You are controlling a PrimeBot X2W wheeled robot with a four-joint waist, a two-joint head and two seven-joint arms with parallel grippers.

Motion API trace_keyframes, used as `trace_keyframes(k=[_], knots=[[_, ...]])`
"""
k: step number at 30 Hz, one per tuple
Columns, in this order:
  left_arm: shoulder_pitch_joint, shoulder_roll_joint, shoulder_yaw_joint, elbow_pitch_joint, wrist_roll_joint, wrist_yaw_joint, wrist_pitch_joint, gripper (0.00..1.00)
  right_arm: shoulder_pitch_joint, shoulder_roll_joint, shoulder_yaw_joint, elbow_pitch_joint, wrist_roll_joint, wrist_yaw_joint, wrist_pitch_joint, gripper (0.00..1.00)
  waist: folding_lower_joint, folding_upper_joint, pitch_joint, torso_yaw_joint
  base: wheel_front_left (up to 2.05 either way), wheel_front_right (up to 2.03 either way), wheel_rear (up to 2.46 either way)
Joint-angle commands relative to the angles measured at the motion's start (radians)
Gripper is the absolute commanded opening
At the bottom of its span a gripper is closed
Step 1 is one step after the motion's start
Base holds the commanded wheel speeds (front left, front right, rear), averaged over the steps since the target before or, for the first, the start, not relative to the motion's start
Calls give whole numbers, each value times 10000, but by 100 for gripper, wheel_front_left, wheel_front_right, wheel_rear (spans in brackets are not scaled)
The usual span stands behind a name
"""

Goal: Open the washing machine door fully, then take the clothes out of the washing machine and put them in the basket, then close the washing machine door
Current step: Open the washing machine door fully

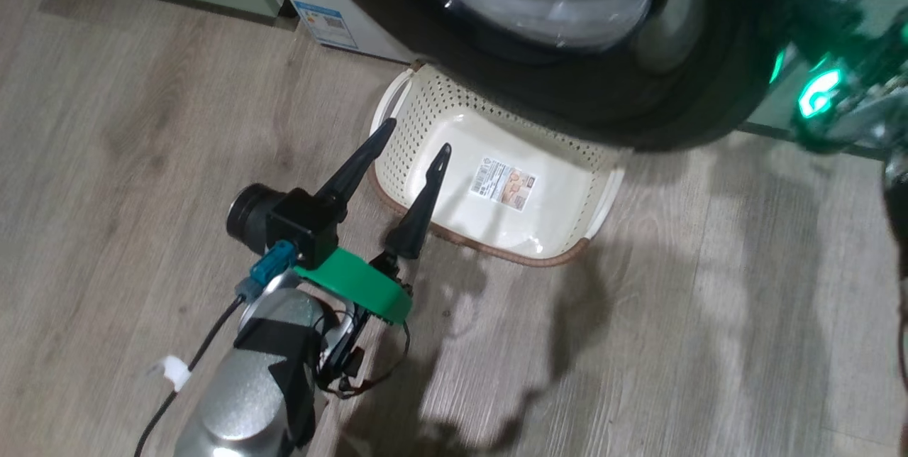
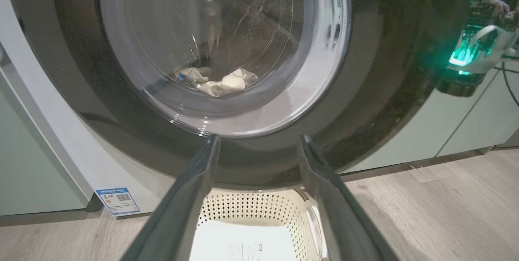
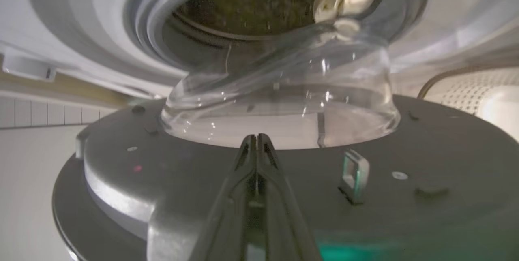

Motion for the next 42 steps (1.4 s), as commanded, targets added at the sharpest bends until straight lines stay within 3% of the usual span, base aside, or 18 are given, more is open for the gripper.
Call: trace_keyframes(k=[1,19,34,42], knots=[[-4,138,343,-291,24,19,-59,100,30,237,167,-501,94,37,151,0,1,-1,-41,-31,0,0,0],[454,137,628,-42,163,-38,-59,100,2133,632,1636,-2219,807,37,844,0,1,-1,-761,-379,0,0,0],[873,137,709,186,195,-52,-59,100,3212,664,3347,-2893,1953,37,353,0,1,-1,-1449,-486,0,0,0],[1003,137,730,173,172,-23,-59,100,3433,665,3749,-2957,2238,37,-53,0,1,-1,-1630,-529,0,0,0]])
